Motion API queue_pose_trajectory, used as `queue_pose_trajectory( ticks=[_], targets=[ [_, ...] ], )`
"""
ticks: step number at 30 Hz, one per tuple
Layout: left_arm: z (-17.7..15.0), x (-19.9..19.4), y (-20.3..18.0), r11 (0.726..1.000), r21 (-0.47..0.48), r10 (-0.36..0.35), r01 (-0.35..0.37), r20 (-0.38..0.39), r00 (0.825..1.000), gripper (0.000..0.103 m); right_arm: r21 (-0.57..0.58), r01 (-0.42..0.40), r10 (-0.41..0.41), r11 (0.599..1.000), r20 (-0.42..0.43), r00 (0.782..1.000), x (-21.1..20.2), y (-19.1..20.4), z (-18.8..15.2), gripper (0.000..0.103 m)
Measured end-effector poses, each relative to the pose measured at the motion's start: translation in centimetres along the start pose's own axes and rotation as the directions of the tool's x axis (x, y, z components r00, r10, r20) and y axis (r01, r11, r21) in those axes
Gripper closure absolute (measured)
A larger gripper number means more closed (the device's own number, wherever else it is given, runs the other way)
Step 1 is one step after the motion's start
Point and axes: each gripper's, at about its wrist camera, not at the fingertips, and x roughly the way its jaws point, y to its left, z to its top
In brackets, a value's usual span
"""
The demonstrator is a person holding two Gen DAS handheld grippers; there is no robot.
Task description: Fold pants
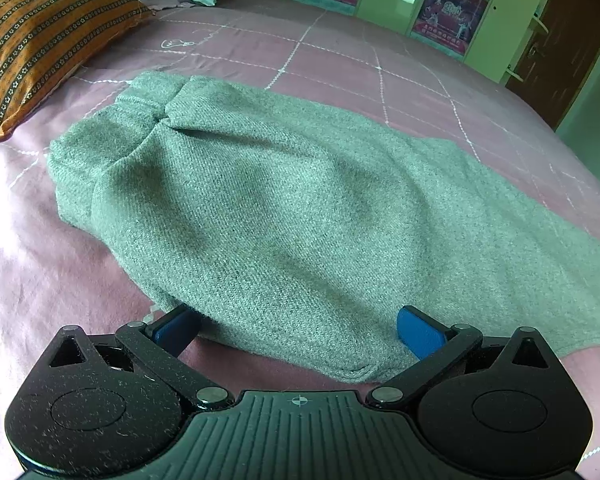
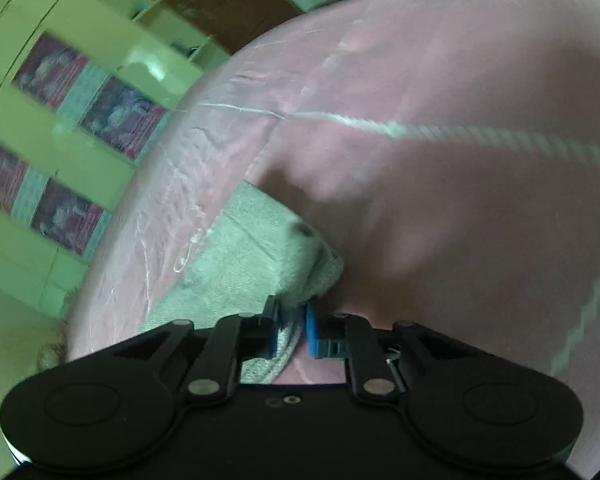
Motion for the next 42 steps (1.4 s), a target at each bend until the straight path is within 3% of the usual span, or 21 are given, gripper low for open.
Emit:
queue_pose_trajectory(
  ticks=[3,6,8,10,12,14,17,19,21,25,29,32,34,37,39,42],
  targets=[
    [0.0,0.0,-0.1,1.000,0.006,0.001,-0.001,0.001,1.000,0.000,-0.170,-0.057,0.072,0.984,0.079,0.994,-2.4,3.5,1.7,0.100],
    [-0.1,0.0,-0.1,1.000,0.008,0.000,0.000,0.002,1.000,0.000,-0.223,-0.050,0.076,0.974,0.108,0.991,-2.8,3.7,1.8,0.100],
    [-0.1,0.0,-0.2,1.000,0.010,0.001,-0.001,0.001,1.000,0.000,-0.184,0.039,-0.031,0.982,0.045,0.999,0.1,1.2,0.9,0.100],
    [-0.1,0.0,-0.2,1.000,0.014,0.003,-0.003,-0.001,1.000,0.000,-0.093,0.117,-0.127,0.989,-0.115,0.985,3.9,-1.8,-0.2,0.099],
    [0.0,0.0,-0.2,1.000,0.016,0.005,-0.005,0.004,1.000,0.000,-0.048,0.089,-0.093,0.995,-0.075,0.993,3.0,-2.1,-0.3,0.095],
    [0.0,-0.2,-0.3,1.000,0.010,0.007,-0.007,0.016,1.000,0.000,-0.078,0.108,-0.111,0.991,-0.039,0.993,1.5,-1.3,-0.5,0.087],
    [0.5,-2.3,-1.1,1.000,-0.002,0.029,-0.029,0.088,0.996,0.000,-0.154,0.109,-0.103,0.982,0.044,0.994,-0.9,-0.1,-0.7,0.088],
    [1.3,-3.8,-1.4,0.998,0.000,0.069,-0.070,0.174,0.982,0.000,-0.229,0.047,-0.040,0.972,0.036,0.999,-1.6,1.6,-0.9,0.089],
    [2.5,-4.4,-1.5,0.995,-0.005,0.102,-0.103,0.211,0.972,0.000,-0.295,-0.025,0.021,0.955,-0.018,1.000,-0.5,4.3,-1.3,0.089],
    [5.9,-4.1,-0.5,0.968,-0.026,0.250,-0.251,0.242,0.938,0.000,-0.431,-0.226,0.164,0.874,-0.177,0.971,3.4,13.9,-4.8,0.088],
    [8.6,-4.1,2.9,0.953,-0.095,0.302,-0.287,0.235,0.924,0.000,-0.515,-0.430,0.249,0.742,-0.383,0.889,8.1,24.8,-10.0,0.085],
    [10.1,-1.8,5.0,0.972,-0.098,0.229,-0.214,0.174,0.958,0.002,-0.580,-0.527,0.263,0.621,-0.479,0.837,11.6,32.1,-14.8,0.085],
    [11.1,0.6,5.7,0.975,-0.069,0.217,-0.210,0.127,0.968,0.020,-0.596,-0.554,0.246,0.581,-0.521,0.818,13.7,35.7,-17.7,0.085],
    [11.6,3.1,6.6,0.978,-0.108,0.191,-0.181,0.096,0.977,0.021,-0.607,-0.584,0.201,0.539,-0.581,0.789,18.1,39.8,-20.8,0.085],
    [11.8,4.1,7.0,0.980,-0.141,0.152,-0.136,0.103,0.983,0.021,-0.630,-0.591,0.178,0.504,-0.594,0.784,20.0,41.6,-22.5,0.082],
    [11.9,5.3,7.3,0.984,-0.148,0.111,-0.096,0.097,0.989,0.021,-0.654,-0.602,0.167,0.458,-0.601,0.781,21.6,43.0,-24.3,0.071]
  ],
)
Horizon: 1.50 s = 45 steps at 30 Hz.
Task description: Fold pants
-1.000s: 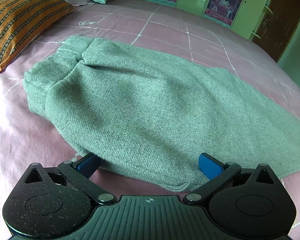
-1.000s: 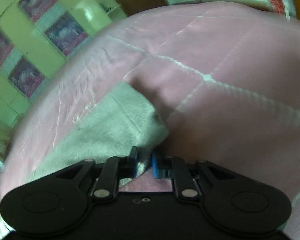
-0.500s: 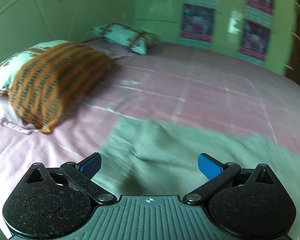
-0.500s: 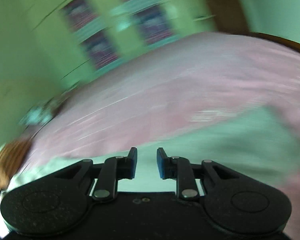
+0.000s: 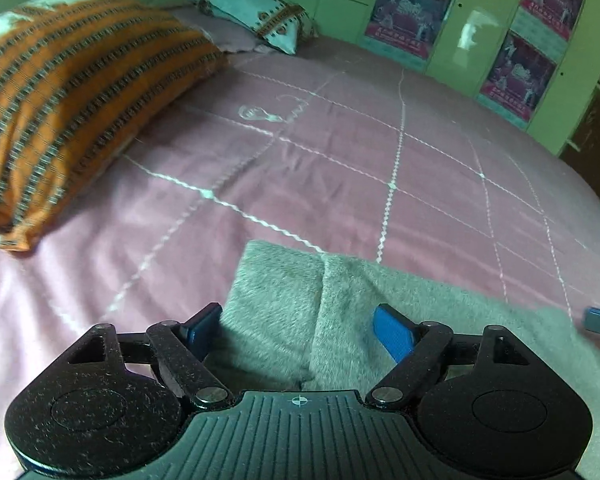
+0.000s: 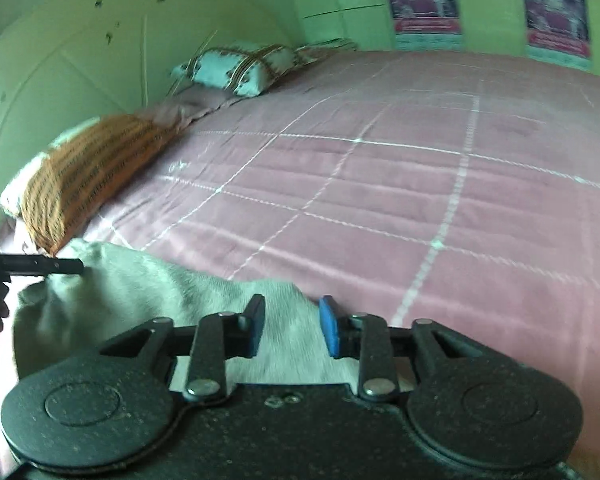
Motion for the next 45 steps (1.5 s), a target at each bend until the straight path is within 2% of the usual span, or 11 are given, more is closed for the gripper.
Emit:
queue_pose_trajectory(
  ticks=[3,5,10,17,19,25,31,34,36,39,45],
  targets=[
    [0.1,0.9,0.4,0.999,-0.023,-0.032,0.032,-0.005,0.999,0.023,-0.047,-0.018,0.016,0.999,-0.055,0.998,2.3,-0.4,0.2,0.060],
    [0.1,1.2,0.5,0.998,-0.024,-0.057,0.057,-0.015,0.998,0.043,-0.064,-0.081,0.072,0.995,-0.137,0.988,3.9,-0.4,0.0,0.099],
    [0.7,0.0,0.4,0.998,-0.012,-0.060,0.061,0.073,0.996,0.064,-0.126,-0.075,0.063,0.989,-0.097,0.993,2.8,1.1,0.8,0.103],
    [-0.4,1.0,1.3,0.998,-0.049,-0.029,0.031,0.046,0.999,0.052,-0.064,0.025,-0.033,0.998,-0.130,0.991,5.4,1.1,-0.6,0.096],
    [-0.5,-0.9,1.3,0.999,-0.033,0.039,-0.037,0.071,0.997,0.032,-0.018,0.065,-0.066,0.998,-0.053,0.996,2.3,1.4,-0.4,0.092],
    [-2.9,-7.1,-3.0,0.997,0.078,-0.017,0.003,0.173,0.985,0.032,0.081,0.123,-0.135,0.989,0.169,0.976,-12.6,-2.6,-5.8,0.093],
    [-8.3,-4.0,-9.0,0.952,0.299,-0.064,0.060,0.005,0.998,0.032,0.130,0.264,-0.276,0.956,0.083,0.958,-18.9,-7.1,-13.1,0.093],
    [-9.5,-3.5,-7.6,0.948,0.311,-0.080,0.072,0.011,0.997,0.032,0.215,0.387,-0.381,0.897,-0.072,0.922,-18.9,-11.4,-16.2,0.103],
    [-8.2,-4.7,-7.6,0.955,0.292,-0.048,0.050,-0.015,0.999,0.032,0.343,0.375,-0.376,0.861,-0.066,0.924,-21.8,-13.2,-16.7,0.103],
    [-7.7,-7.4,-8.7,0.945,0.313,-0.112,0.093,0.044,0.993,0.031,0.300,0.267,-0.301,0.916,0.073,0.951,-25.4,-10.2,-16.5,0.093],
    [-11.0,-6.2,-10.1,0.928,0.356,-0.085,0.105,-0.071,0.994,0.031,0.172,-0.022,0.010,0.985,0.067,0.998,-20.3,-0.4,-16.9,0.094]
  ],
)
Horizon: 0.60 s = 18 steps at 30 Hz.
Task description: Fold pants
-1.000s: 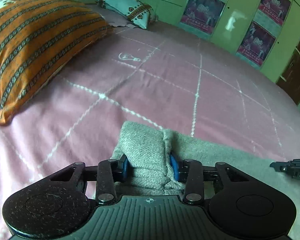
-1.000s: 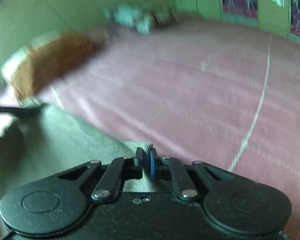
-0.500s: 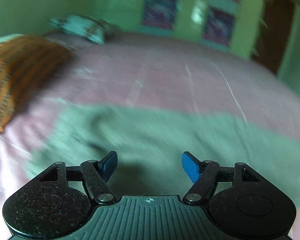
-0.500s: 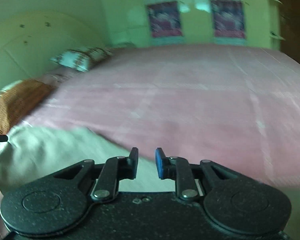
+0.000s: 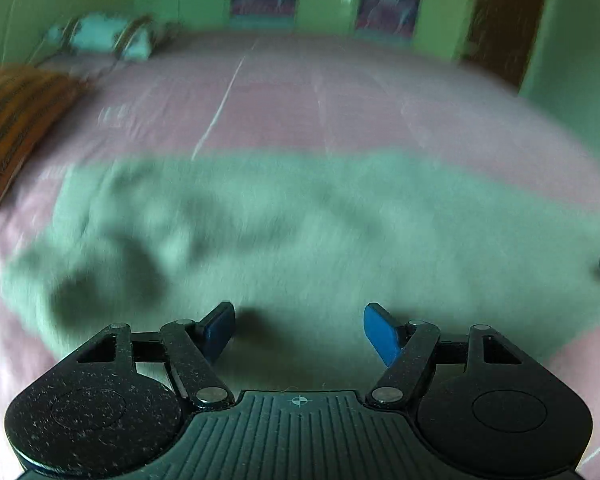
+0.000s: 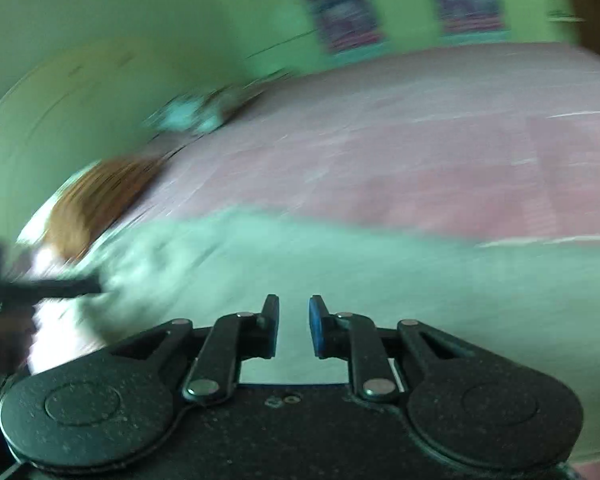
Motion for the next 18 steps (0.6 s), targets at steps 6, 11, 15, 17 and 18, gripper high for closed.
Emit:
queue_pose_trajectory(
  ticks=[6,11,15,17,18],
  targets=[
    [-0.8,-3.3,-1.7,0.999,-0.047,0.029,-0.025,0.084,0.996,0.031,-0.092,0.040,-0.050,0.995,-0.109,0.993,2.0,3.5,-1.9,0.093],
    [-1.5,-0.4,-6.7,1.000,0.004,0.015,-0.015,0.028,1.000,0.007,-0.160,0.028,-0.055,0.987,-0.166,0.985,5.5,5.3,-2.3,0.090],
    [-2.0,-1.9,-8.1,0.998,0.035,0.051,-0.054,0.080,0.995,0.006,-0.116,0.031,-0.040,0.993,-0.070,0.997,2.0,4.6,-2.4,0.089],
    [-1.8,-3.2,-8.2,0.999,0.025,0.019,-0.023,0.140,0.990,0.006,-0.036,0.064,-0.063,0.997,0.038,0.997,-2.1,2.0,-2.3,0.085],
    [-1.7,-3.4,-8.5,0.999,0.036,0.019,-0.025,0.161,0.987,0.006,0.008,0.091,-0.091,0.996,0.082,0.992,-4.0,0.5,-2.4,0.085]
  ],
)
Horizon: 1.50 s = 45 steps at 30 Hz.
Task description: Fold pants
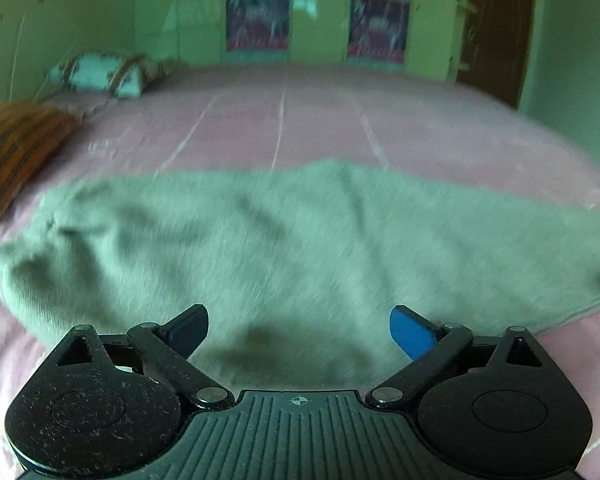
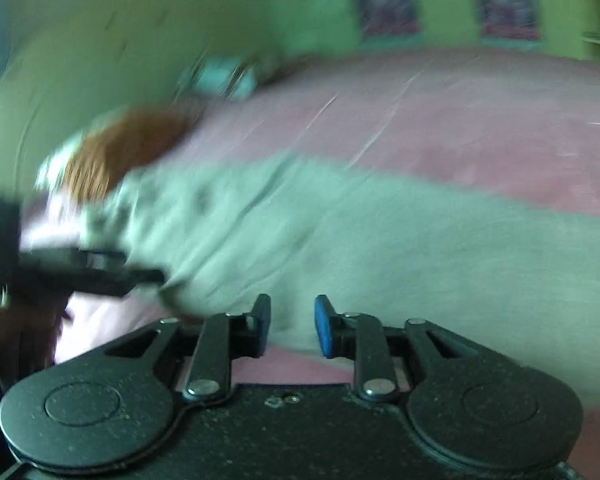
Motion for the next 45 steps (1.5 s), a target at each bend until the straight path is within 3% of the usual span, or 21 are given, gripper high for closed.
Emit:
queue_pose_trajectory(
  ticks=[3,6,7,9,10,11,13,15,19,21,23,27,29,32,35,37,39,41,43,45],
  targets=[
    [0.7,0.9,-1.0,1.000,0.006,-0.012,0.012,0.025,1.000,0.006,0.126,0.139,-0.153,0.982,0.109,0.982,-4.5,-6.2,-0.1,0.084],
    [0.6,4.0,-1.7,1.000,-0.015,-0.017,0.016,-0.059,0.998,0.006,0.239,0.306,-0.338,0.922,0.107,0.935,-6.1,-12.1,0.5,0.082],
    [0.1,5.3,-1.9,1.000,-0.004,-0.007,0.006,-0.122,0.992,0.002,0.233,0.364,-0.394,0.902,0.094,0.915,-6.1,-13.9,0.3,0.081],
    [-0.3,5.5,-2.3,1.000,0.018,0.001,0.001,-0.115,0.993,0.000,0.274,0.502,-0.501,0.820,-0.079,0.862,-4.7,-18.1,-0.2,0.087],
    [0.1,5.2,-2.3,1.000,0.005,0.004,-0.003,-0.121,0.993,0.000,0.378,0.438,-0.454,0.816,-0.051,0.890,-6.4,-20.1,-0.7,0.092],
    [0.4,4.8,-2.2,1.000,-0.010,-0.001,0.000,-0.111,0.994,0.000,0.462,0.386,-0.441,0.799,0.013,0.897,-8.3,-21.0,-1.0,0.080],
    [0.2,4.2,-2.1,0.999,-0.030,-0.023,0.021,-0.079,0.997,0.000,0.560,0.323,-0.465,0.763,0.129,0.876,-12.0,-21.7,-2.2,0.077],
    [-0.6,4.7,-2.4,1.000,-0.001,-0.019,0.019,-0.096,0.995,0.000,0.658,0.246,-0.446,0.711,0.152,0.882,-13.7,-22.9,-3.8,0.078],
    [-0.9,5.0,-2.3,0.999,-0.028,-0.017,0.015,-0.082,0.996,0.000,0.769,0.153,-0.467,0.621,0.206,0.860,-15.6,-24.7,-6.8,0.082],
    [-0.7,5.1,-2.2,0.999,-0.031,-0.025,0.022,-0.091,0.996,0.000,0.805,0.072,-0.442,0.589,0.246,0.862,-15.7,-26.1,-7.7,0.084],
    [-0.7,5.1,-2.1,0.999,-0.026,-0.032,0.030,-0.096,0.995,0.000,0.827,0.081,-0.447,0.557,0.215,0.868,-16.1,-26.9,-8.2,0.086],
    [-0.8,5.1,-2.0,0.999,-0.025,-0.038,0.036,-0.092,0.995,0.000,0.839,0.090,-0.433,0.537,0.182,0.883,-14.8,-27.6,-7.8,0.086],
    [-0.8,5.1,-2.0,0.999,-0.023,-0.038,0.036,-0.089,0.995,0.000,0.833,0.075,-0.425,0.548,0.200,0.883,-14.8,-27.6,-7.7,0.096],
    [-0.8,5.1,-2.0,0.999,-0.022,-0.039,0.038,-0.090,0.995,0.000,0.839,0.094,-0.434,0.535,0.178,0.883,-15.2,-27.8,-7.7,0.100],
    [-0.9,5.1,-1.9,0.999,-0.019,-0.044,0.043,-0.089,0.995,0.000,0.800,0.093,-0.433,0.593,0.220,0.874,-16.0,-27.0,-6.9,0.103],
    [-1.0,5.1,-2.0,0.999,-0.018,-0.043,0.042,-0.085,0.995,0.000,0.803,0.116,-0.444,0.584,0.196,0.874,-16.1,-26.9,-7.0,0.103],
    [-1.0,5.1,-2.0,0.999,-0.018,-0.042,0.041,-0.084,0.996,0.000,0.828,0.116,-0.434,0.549,0.164,0.886,-15.9,-27.4,-7.6,0.098],
    [-1.0,5.1,-2.0,0.999,-0.019,-0.043,0.041,-0.081,0.996,0.000,0.828,0.097,-0.450,0.553,0.198,0.871,-16.8,-26.6,-8.0,0.077],
    [-1.1,5.2,-2.1,0.999,-0.018,-0.040,0.039,-0.079,0.996,0.000,0.841,0.084,-0.457,0.535,0.204,0.866,-16.8,-26.5,-8.4,0.064],
    [-1.1,5.2,-2.2,0.999,-0.017,-0.037,0.036,-0.079,0.996,0.000,0.857,0.074,-0.436,0.510,0.183,0.881,-15.9,-27.3,-8.6,0.063]
  ],
)
